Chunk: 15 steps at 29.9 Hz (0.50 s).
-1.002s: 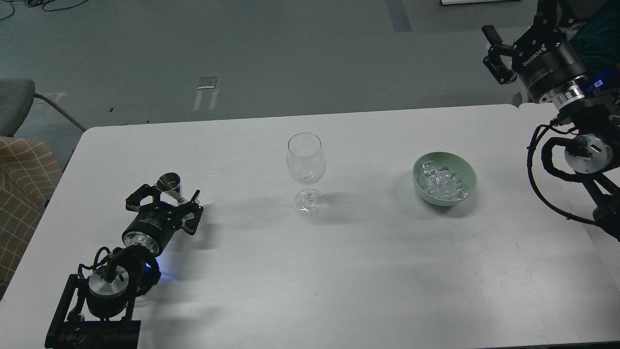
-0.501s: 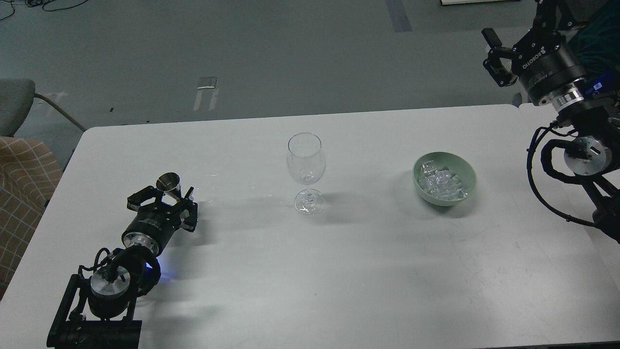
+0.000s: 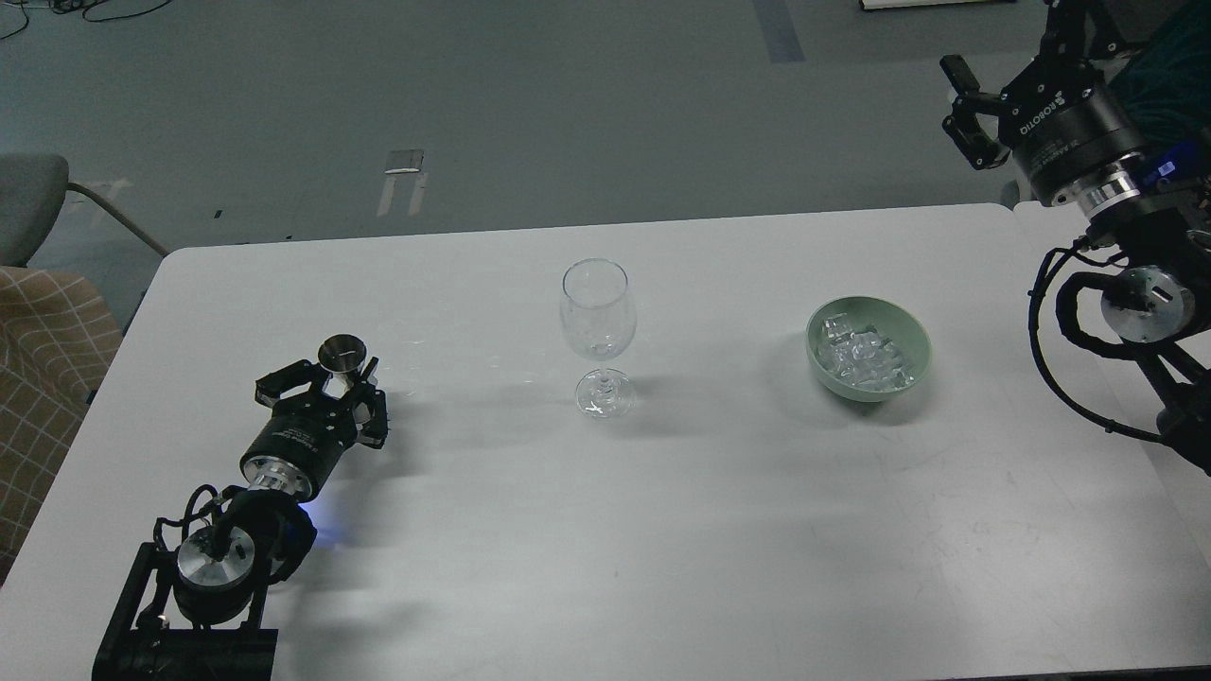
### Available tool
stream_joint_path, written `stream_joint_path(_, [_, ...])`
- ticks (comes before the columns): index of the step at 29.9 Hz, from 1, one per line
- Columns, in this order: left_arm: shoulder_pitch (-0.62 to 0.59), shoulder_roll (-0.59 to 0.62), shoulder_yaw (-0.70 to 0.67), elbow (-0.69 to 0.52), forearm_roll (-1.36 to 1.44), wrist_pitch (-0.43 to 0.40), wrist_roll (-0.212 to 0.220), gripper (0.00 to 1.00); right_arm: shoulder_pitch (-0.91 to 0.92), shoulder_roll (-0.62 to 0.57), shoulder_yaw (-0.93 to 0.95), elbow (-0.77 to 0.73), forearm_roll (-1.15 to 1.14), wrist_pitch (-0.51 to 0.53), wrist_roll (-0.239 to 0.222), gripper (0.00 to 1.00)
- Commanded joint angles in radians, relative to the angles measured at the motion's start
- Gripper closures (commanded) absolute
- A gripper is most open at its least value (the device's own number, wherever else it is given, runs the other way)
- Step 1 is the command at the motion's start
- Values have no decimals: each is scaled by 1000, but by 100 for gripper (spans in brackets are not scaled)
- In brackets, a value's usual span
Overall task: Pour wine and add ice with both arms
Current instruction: 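Lift the jigger off the table with the left gripper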
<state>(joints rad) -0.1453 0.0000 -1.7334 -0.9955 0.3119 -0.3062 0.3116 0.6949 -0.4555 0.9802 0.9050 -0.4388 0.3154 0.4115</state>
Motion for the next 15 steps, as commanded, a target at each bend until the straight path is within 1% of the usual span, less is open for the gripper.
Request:
stream_joint_path(1, [0, 0, 0, 0, -4, -2, 0, 85, 0, -2, 0, 0, 0, -1, 1, 0])
stream_joint_path(2, [0, 0, 0, 0, -5, -2, 0, 89, 0, -2, 0, 0, -1, -1, 0, 0])
stream_joint_path(3, [0, 0, 0, 0, -10, -2, 0, 96, 0, -2, 0, 0, -1, -1, 1, 0])
stream_joint_path(4, [0, 0, 0, 0, -11, -2, -2, 99, 0, -2, 0, 0, 0, -1, 1, 0])
stream_joint_path(8, [0, 0, -2, -2, -17, -2, 4, 100, 0, -2, 0, 0, -1, -1, 0, 0])
stream_joint_path(15, [-11, 0, -3, -8, -20, -1, 0, 100, -5, -2, 0, 0, -1, -1, 1, 0])
